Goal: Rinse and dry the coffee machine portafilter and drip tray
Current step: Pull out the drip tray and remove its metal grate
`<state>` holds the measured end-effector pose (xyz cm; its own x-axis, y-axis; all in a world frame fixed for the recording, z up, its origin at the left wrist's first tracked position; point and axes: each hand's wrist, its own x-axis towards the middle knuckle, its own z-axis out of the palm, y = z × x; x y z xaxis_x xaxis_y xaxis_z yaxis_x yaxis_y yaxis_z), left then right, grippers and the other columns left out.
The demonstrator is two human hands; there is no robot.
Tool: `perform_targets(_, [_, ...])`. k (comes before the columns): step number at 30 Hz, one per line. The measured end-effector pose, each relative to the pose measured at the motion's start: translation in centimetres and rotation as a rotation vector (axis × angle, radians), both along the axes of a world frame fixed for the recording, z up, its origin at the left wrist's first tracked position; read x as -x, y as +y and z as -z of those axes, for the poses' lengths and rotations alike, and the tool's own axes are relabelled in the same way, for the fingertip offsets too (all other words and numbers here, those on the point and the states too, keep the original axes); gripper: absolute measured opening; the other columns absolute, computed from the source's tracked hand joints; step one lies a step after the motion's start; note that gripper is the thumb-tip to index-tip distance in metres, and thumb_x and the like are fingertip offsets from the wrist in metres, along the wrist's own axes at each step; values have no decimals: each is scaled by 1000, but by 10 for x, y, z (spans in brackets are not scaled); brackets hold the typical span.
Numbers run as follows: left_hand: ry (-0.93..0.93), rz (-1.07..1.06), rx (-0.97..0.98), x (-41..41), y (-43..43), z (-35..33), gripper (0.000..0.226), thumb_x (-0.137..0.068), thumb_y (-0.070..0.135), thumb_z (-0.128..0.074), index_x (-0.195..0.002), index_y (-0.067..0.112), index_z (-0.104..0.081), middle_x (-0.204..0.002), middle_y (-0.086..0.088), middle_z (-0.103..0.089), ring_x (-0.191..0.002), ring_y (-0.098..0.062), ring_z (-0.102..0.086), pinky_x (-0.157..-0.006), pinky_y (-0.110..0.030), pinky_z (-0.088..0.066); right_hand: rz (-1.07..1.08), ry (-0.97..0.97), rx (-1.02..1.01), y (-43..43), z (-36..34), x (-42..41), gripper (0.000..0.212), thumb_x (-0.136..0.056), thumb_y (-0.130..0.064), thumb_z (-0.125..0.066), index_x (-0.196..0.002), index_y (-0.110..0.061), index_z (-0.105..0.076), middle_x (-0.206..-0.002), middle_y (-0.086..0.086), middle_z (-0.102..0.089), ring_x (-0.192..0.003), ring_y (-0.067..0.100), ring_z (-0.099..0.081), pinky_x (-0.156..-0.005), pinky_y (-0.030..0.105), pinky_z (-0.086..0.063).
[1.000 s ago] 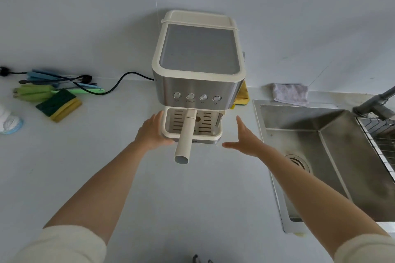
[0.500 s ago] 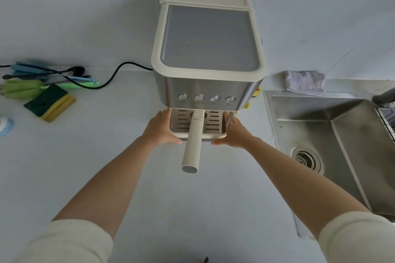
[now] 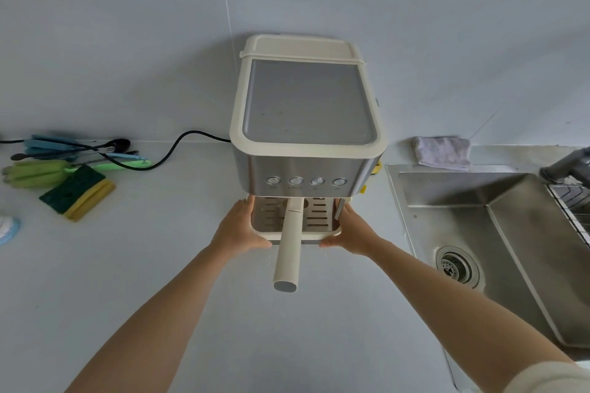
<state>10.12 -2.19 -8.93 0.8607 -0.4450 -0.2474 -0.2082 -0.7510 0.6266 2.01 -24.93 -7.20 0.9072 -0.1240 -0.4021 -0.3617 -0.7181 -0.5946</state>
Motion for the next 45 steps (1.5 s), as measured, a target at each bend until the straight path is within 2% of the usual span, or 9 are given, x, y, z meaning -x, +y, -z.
perform_targets(4, [-25, 9, -30, 16, 5, -4, 116, -58, 38, -82, -148, 16, -12, -129, 1, -42, -120, -17, -44, -94, -30, -42, -9, -67, -37, 5, -9, 16, 96, -65, -15, -81, -139, -17, -18, -131, 2, -42, -118, 20, -49, -92, 29, -47])
perform_targets(10, [-41, 16, -38, 50, 19, -12, 115, -55, 43, -80, -146, 19, -14, -119, 2, -43, -113, -16, -48, -87, -31, -46, -5, -78, -63, 19, -18, 52, 115, -67, -16, -80, -146, -19, 4, -131, -8, -32, -117, 10, -39, -98, 30, -44])
perform_targets(12, [-55, 34, -40, 63, 23, -11, 116, -54, 44, -81, -146, 20, -15, -119, 1, -44, -113, -17, -49, -85, -31, -48, 3, -78, -69, 23, -19, 67, 112, -68, -16, -80, -145, -20, 1, -129, -7, -35, -118, 11, -42, -97, 29, -45])
perform_targets(16, [-1, 80, -70, 95, 24, -15, 116, -65, 36, -78, -149, 18, -1, -140, -4, -33, -129, -17, -36, -95, -26, -39, 35, -79, -82, 29, -19, 105, 111, -67, -16, -80, -144, -22, 0, -131, -6, -37, -119, 11, -44, -97, 30, -46])
perform_targets(22, [12, 155, -38, 141, 23, -8, 111, -59, 39, -79, -147, 21, -13, -118, 1, -42, -108, -13, -46, -81, -23, -46, 74, -39, -69, 29, -16, 166, 116, -69, -16, -79, -145, -22, 8, -132, -6, -34, -117, 6, -39, -100, 29, -43])
perform_targets(25, [20, 164, -30, 168, 14, -5, 114, -63, 39, -78, -149, 20, -6, -124, 1, -39, -115, -12, -43, -90, -25, -46, 78, -18, -51, 19, -12, 190, 120, -68, -17, -79, -145, -20, 13, -138, -5, -31, -118, 6, -37, -102, 30, -41])
perform_targets(31, [-1, 162, -41, 218, -16, -8, 114, -68, 40, -76, -149, 18, 1, -141, 2, -30, -129, -12, -33, -100, -24, -40, 61, 14, 8, -15, -4, 235, 127, -67, -26, -80, -144, -19, 20, -155, 1, -12, -137, 18, -30, -111, 36, -34])
perform_targets(38, [11, 119, -106, 266, -40, -7, 116, -69, 40, -74, -148, 16, 8, -147, 0, -24, -138, -15, -24, -106, -27, -37, 11, 3, -10, -38, 1, 271, 122, -67, -22, -80, -146, -15, 14, -146, -2, -26, -122, 11, -42, -100, 28, -44])
perform_targets(45, [27, 68, -200, 287, -44, -8, 115, -71, 42, -73, -148, 14, 8, -148, -2, -23, -138, -16, -24, -105, -29, -38, -73, -12, 25, -44, 4, 275, 125, -64, -26, -81, -146, -15, 12, -150, 0, -21, -129, 17, -39, -102, 35, -45])
